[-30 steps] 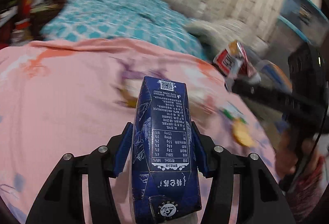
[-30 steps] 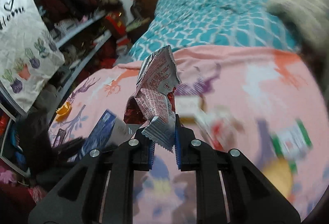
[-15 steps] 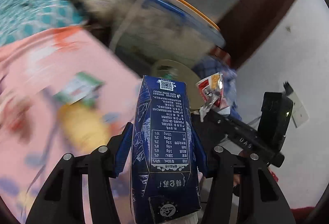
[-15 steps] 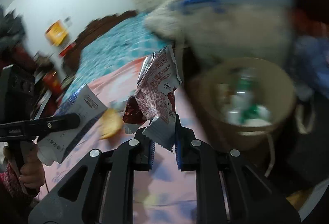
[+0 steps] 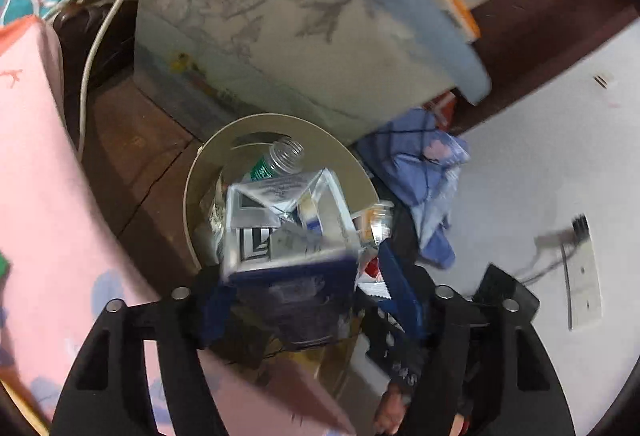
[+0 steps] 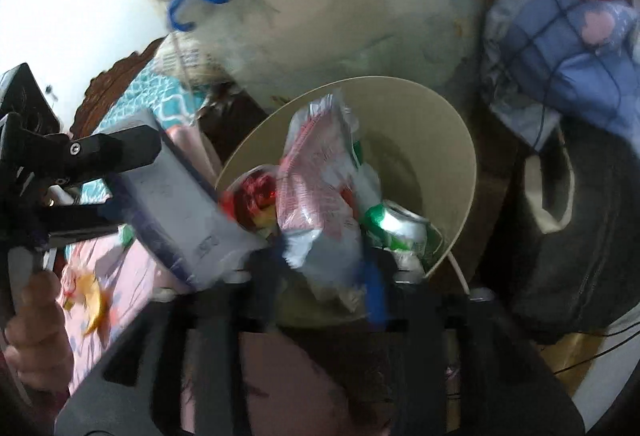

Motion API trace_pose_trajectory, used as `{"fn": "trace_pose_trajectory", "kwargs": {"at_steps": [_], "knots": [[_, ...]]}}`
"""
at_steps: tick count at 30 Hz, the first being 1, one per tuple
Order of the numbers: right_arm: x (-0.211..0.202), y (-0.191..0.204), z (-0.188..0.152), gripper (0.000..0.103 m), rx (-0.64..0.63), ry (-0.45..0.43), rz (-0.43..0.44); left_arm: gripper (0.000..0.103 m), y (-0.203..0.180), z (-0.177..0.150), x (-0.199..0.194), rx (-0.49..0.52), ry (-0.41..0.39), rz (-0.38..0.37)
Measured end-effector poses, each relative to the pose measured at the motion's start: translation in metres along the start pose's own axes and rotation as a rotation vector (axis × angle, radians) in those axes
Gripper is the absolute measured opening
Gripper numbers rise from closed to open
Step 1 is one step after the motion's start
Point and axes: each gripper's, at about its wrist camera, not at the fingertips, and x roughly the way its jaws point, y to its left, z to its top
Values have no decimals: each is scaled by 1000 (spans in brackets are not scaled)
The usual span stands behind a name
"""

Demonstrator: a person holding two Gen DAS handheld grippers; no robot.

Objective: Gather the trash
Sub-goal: 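Carry carton and wrapper to the wastebasket and open both tools, then move both tools back to the brown box and red-white plastic bag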

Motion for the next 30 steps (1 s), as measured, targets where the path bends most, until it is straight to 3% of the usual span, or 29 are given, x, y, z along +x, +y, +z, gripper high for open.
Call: {"fn": "trace_pose_trajectory", "kwargs": {"at_steps": [2,5,7,11,13,18,20,22,26,30], "knots": [[-1,-2,3,67,1,-29,-10,68,1,3,7,-4,0,16],[-8,-1,4,68,3,-65,-21,70,9,4,4,-17,-1,7],[-16,2,3,68,6,-94,-32,78,14,3,-6,-23,-23,9],[-41,11,-4,69,28,-185,-21,78,19,1,-33,-46,-55,-32],[-44,17,-3,75,5,-204,-35,78,17,-7,-56,-41,-79,-60],[1,27,19,95,-109,-53,-160,78,18,-35,-106,-1,-119,-122],[16,30,26,95,-128,12,-193,78,23,-50,-133,8,-146,-161],[12,32,27,95,-115,-13,-147,78,37,-64,-169,20,-201,-192],[-18,48,26,95,-99,-122,-71,78,76,-95,-246,18,-347,-163],[-39,77,18,89,-113,-154,46,78,124,-131,-307,-29,-469,-7]]}}
